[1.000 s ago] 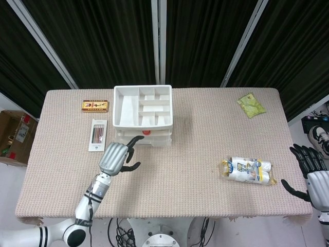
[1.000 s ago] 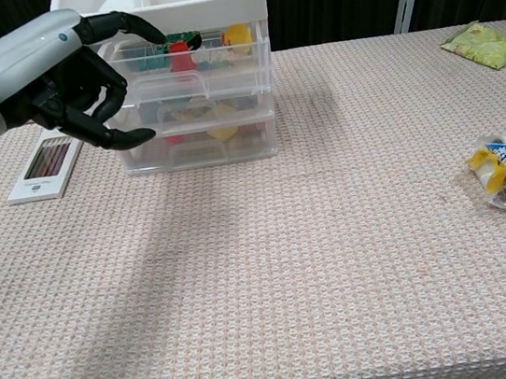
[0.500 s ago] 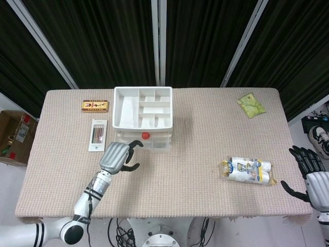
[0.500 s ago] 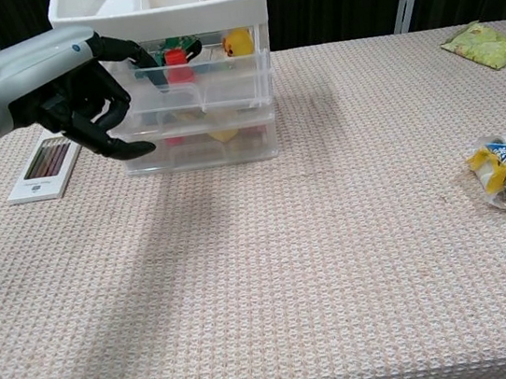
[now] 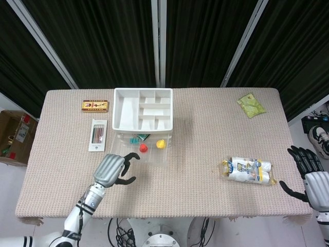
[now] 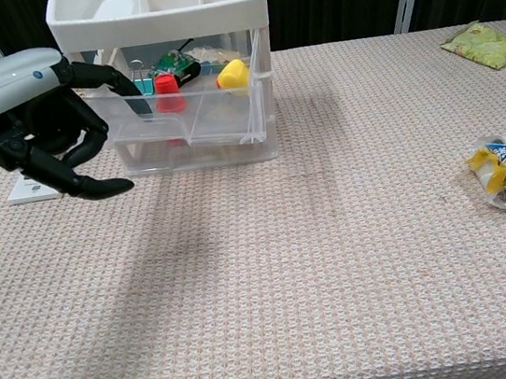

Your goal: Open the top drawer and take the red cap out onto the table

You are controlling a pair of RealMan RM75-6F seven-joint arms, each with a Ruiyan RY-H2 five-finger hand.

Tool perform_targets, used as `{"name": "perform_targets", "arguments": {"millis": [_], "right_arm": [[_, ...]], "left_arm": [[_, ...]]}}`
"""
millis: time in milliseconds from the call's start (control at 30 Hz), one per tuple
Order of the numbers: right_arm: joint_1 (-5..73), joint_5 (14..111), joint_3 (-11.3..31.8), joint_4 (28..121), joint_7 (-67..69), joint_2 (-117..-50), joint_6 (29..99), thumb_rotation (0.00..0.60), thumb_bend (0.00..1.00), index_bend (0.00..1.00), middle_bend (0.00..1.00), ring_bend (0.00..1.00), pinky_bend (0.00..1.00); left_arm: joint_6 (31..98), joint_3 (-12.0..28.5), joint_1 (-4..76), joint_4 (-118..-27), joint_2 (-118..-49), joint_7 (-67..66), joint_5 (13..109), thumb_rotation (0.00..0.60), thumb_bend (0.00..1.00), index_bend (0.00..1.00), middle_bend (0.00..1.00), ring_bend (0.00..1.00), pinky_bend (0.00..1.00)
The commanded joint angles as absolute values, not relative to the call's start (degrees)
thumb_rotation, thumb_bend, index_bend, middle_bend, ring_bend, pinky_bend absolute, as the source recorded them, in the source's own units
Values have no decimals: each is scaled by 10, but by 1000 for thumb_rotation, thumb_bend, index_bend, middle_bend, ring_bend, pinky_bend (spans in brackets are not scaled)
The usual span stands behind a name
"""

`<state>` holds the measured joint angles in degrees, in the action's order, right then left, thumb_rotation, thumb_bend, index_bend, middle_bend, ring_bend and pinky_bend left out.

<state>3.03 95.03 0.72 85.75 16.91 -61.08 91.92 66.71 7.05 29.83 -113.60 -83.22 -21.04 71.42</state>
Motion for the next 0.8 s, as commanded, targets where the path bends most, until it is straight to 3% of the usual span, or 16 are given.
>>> {"name": "perform_targets", "arguments": {"millis": [33, 400, 600, 800], "right_arm": [[30, 951, 7, 858, 170, -610, 921, 600, 176, 0, 50, 0, 0], [26, 951, 7, 851, 178, -610, 928, 600, 176, 0, 51, 0, 0], [23, 953, 6, 848, 180, -609, 934, 600, 176, 0, 56, 0, 0], [20, 956, 7, 852, 177, -606, 941, 600, 176, 0, 57, 0, 0]], "left_arm": [[670, 69, 297, -1142, -828, -211, 716, 600, 188, 242, 820, 940, 1000], [689, 38, 284, -1190, -781, -239, 759, 600, 185, 201, 819, 937, 1000], [685, 88, 309, -1209, -723, -230, 780, 600, 210, 347, 826, 938, 1000], [604, 159, 390, -1159, -698, -245, 713, 600, 303, 419, 839, 942, 1000]]}}
